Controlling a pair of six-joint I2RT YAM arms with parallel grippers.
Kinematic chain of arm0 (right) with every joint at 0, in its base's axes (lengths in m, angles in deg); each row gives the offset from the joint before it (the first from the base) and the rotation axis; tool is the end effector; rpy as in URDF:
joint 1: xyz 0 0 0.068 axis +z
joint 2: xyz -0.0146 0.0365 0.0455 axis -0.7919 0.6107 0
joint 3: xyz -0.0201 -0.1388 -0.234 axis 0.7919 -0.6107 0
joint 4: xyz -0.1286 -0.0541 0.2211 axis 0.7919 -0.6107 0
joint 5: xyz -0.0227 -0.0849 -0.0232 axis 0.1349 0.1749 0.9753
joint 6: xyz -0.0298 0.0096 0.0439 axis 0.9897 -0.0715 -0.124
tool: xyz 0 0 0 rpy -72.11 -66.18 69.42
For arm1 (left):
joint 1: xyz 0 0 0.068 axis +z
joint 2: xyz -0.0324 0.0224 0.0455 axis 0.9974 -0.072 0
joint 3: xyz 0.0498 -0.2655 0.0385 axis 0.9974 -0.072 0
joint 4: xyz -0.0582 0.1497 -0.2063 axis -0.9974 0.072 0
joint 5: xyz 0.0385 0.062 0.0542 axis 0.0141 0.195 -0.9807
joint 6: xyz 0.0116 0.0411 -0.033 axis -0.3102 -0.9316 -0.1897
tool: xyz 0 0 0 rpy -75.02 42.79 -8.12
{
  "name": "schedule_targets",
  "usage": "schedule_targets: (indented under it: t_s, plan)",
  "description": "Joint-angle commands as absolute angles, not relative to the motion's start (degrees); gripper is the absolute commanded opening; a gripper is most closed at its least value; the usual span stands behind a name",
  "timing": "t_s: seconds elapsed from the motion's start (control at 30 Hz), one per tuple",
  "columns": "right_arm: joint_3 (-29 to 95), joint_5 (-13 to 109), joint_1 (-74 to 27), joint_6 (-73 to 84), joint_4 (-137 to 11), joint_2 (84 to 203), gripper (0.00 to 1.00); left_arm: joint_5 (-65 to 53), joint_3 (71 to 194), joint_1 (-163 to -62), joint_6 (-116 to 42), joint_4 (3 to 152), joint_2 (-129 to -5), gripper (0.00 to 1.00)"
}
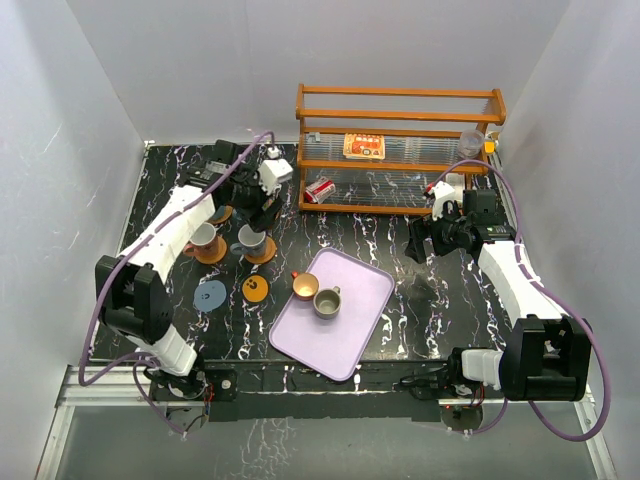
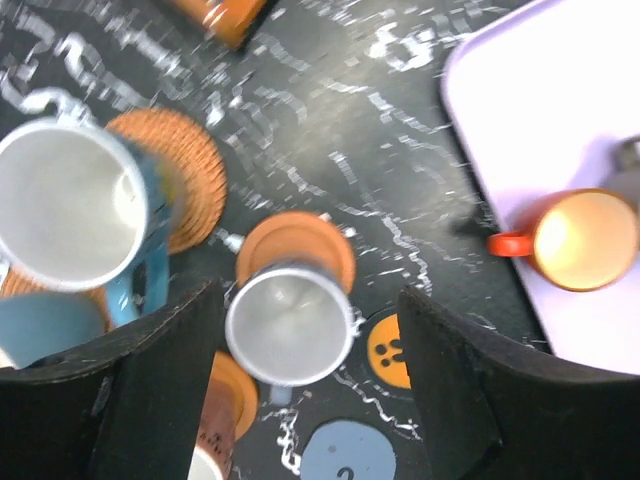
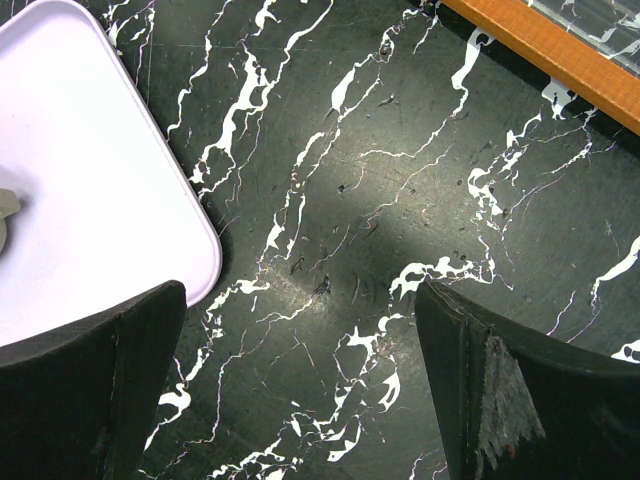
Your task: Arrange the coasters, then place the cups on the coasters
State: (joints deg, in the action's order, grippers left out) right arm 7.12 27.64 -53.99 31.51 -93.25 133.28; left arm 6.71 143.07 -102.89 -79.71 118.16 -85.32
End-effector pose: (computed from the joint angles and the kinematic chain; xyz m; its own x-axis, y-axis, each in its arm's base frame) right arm 0.2486 0.0097 0.2472 -0.6574 -0.2732 -0.7023 -0.5110 0.8466 0.1490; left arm 0.3398 -0.1171 0.3085 -0.3687 0.6125 -0.6992 0.7952 0.5974 0.1041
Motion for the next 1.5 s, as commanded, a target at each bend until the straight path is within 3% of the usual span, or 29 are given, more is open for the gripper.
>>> schedule_targets:
  t_s: [0.0, 0.33, 0.73, 0.9, 1.1, 1.47]
  plan:
    - [7.35, 27.96, -54.29, 31.51, -90.72, 132.62, 0.98, 14.46, 142.69, -109.84, -87.88, 121.86, -81.8, 0.71]
    - [7.11, 28.21, -54.56, 31.6, -90.79, 132.2, 0.98, 14.3, 143.18, -124.21, -100.12, 127.54, -86.58, 0.76]
    - [7.02, 28.2, -54.65, 31.76, -90.9, 131.99, 0.98, 6.15, 143.5, -130.09, -111.54, 129.07, -93.29, 0.74]
    - [7.0, 28.07, -54.65, 31.78, -90.9, 132.1, 0.98, 4.7, 144.86, -131.0, -114.34, 130.48, -95.91, 0.67]
    - [7.09, 28.07, -54.65, 31.87, -91.07, 132.54, 0.98, 3.2, 146.34, -132.13, -116.11, 132.01, -98.91, 0.5]
    - [7.18, 28.02, -54.7, 32.04, -91.16, 132.92, 0.98, 2.41, 146.85, -133.76, -116.16, 132.32, -101.65, 0.35]
